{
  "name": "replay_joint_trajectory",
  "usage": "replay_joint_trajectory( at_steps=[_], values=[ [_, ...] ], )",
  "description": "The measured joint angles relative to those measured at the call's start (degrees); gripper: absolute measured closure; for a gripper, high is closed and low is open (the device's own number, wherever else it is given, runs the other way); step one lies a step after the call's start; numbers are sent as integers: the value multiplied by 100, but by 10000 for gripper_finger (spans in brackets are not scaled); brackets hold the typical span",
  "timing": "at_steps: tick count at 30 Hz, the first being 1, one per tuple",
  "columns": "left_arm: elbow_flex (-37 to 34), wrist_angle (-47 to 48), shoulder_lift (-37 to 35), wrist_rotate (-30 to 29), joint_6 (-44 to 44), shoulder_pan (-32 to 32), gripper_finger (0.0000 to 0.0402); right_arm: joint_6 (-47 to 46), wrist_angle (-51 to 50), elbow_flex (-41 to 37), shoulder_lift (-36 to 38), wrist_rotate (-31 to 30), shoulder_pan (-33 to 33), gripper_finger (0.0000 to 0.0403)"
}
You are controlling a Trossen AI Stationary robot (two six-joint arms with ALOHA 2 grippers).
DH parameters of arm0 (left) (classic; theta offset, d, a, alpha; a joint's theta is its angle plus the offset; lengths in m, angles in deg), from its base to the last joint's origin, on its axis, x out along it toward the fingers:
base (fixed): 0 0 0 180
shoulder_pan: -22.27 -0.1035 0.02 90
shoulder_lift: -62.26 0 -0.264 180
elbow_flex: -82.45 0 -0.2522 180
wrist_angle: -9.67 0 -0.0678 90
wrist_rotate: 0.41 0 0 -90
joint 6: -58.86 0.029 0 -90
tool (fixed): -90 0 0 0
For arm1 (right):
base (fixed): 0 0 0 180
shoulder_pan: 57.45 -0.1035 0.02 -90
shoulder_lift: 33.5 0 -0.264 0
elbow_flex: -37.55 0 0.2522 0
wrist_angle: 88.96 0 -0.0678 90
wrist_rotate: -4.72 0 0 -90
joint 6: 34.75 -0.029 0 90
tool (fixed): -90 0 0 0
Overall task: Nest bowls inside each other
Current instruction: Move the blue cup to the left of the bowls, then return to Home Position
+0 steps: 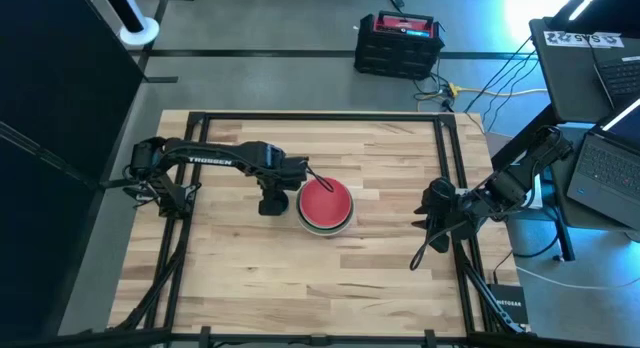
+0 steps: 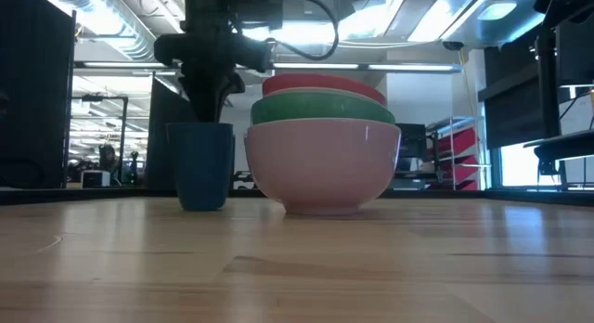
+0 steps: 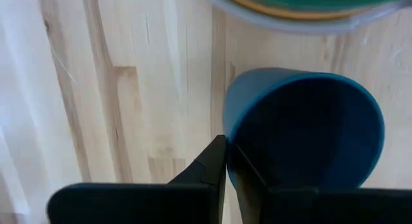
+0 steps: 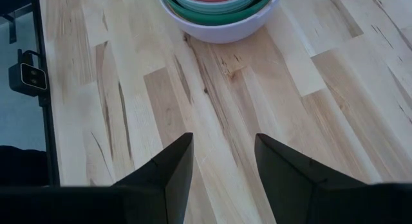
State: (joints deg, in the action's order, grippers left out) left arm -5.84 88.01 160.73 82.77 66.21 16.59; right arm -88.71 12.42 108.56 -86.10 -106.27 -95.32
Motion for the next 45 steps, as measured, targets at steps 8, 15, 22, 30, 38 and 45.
replay_joint_trajectory(
  at_steps=[8, 15, 22, 30, 38, 45],
  values=[
    [121, 144, -32, 4, 34, -3, 393, 2, 2, 1, 0, -4, 0, 252],
    [121, 145, -32, 6, -17, -6, 393, 2, 13, 1, -2, -13, 0, 252],
    [166, 284, -32, 27, -138, -167, 378, 4, 35, 1, -2, -41, 0, 252],
    [508, 665, -32, 26, -73, -282, 318, 15, 37, 1, -2, -40, 0, 252],
    [1158, 1275, -31, 25, -31, -338, 281, 37, 31, 3, 0, -39, 0, 252],
    [2375, 1985, -613, 6, -985, 378, 315, 291, 260, 3, 23, -36, -1, 252]
  ],
)
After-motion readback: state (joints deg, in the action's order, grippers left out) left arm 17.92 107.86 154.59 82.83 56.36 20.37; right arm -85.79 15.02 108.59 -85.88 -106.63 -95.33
